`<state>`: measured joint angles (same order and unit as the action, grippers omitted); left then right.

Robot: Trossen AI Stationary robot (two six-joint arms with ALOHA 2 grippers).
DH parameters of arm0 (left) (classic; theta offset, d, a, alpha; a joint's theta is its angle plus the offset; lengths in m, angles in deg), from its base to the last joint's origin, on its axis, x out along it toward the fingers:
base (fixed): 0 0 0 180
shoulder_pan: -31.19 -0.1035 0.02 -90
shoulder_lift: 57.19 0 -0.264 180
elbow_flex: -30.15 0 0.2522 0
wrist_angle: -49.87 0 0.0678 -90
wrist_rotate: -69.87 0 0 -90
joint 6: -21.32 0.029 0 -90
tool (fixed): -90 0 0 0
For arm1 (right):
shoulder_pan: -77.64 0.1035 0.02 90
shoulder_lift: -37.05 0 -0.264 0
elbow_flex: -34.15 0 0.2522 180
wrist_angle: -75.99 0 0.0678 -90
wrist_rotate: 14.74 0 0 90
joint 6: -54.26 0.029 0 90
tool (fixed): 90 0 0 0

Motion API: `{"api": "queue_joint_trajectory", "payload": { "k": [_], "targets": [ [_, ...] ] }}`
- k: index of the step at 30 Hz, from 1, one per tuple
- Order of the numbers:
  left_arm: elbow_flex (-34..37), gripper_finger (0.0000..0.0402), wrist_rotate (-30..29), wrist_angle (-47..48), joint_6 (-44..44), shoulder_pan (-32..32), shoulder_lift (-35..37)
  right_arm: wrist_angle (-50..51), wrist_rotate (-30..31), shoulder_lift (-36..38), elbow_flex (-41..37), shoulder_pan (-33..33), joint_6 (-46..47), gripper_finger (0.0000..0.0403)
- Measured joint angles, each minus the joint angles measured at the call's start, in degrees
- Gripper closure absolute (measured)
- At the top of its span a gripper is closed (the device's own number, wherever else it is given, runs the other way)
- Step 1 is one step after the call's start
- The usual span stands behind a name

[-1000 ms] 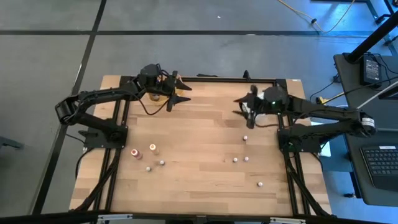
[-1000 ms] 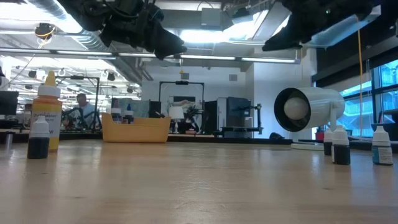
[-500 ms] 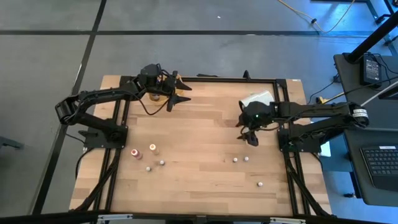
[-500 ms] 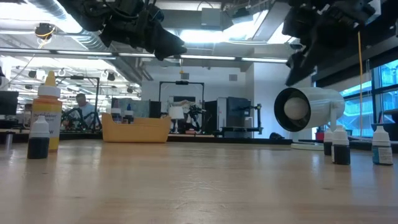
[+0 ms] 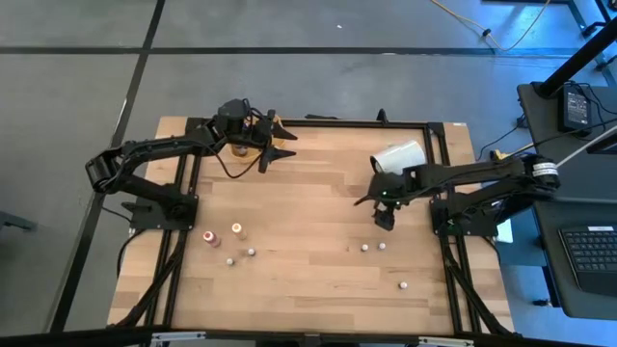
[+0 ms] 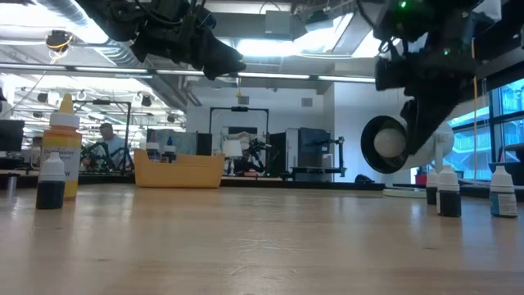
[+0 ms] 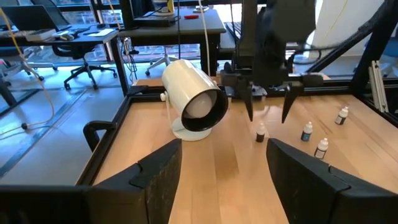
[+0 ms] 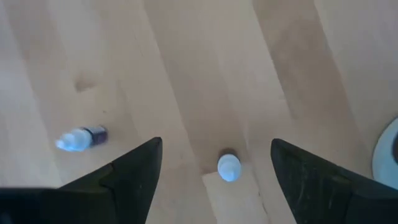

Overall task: Pick & Place food coloring
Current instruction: Put the small red food coloring bottle into the yellow bin

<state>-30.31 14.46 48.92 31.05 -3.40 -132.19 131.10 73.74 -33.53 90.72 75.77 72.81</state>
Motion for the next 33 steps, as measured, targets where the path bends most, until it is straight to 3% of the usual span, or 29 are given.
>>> {"api": "queue_joint_trajectory", "payload": {
  "k": [14, 27, 33],
  "targets": [
    [-0.02, 0.0172, -0.07, 1.34, 0.00, 0.00, 0.00, 0.37, -0.02, -10.44, -0.07, -0.02, 2.49, 0.0111],
    [-0.02, 0.0174, -0.55, 1.30, 0.00, 0.00, 0.00, 0.38, -0.02, -10.52, -0.09, -0.04, 2.29, 0.0231],
    [-0.02, 0.0172, -0.56, 1.30, 0.00, 0.02, 0.00, 0.41, 0.00, -10.52, -0.09, -0.04, 2.12, 0.0264]
  ]
}}
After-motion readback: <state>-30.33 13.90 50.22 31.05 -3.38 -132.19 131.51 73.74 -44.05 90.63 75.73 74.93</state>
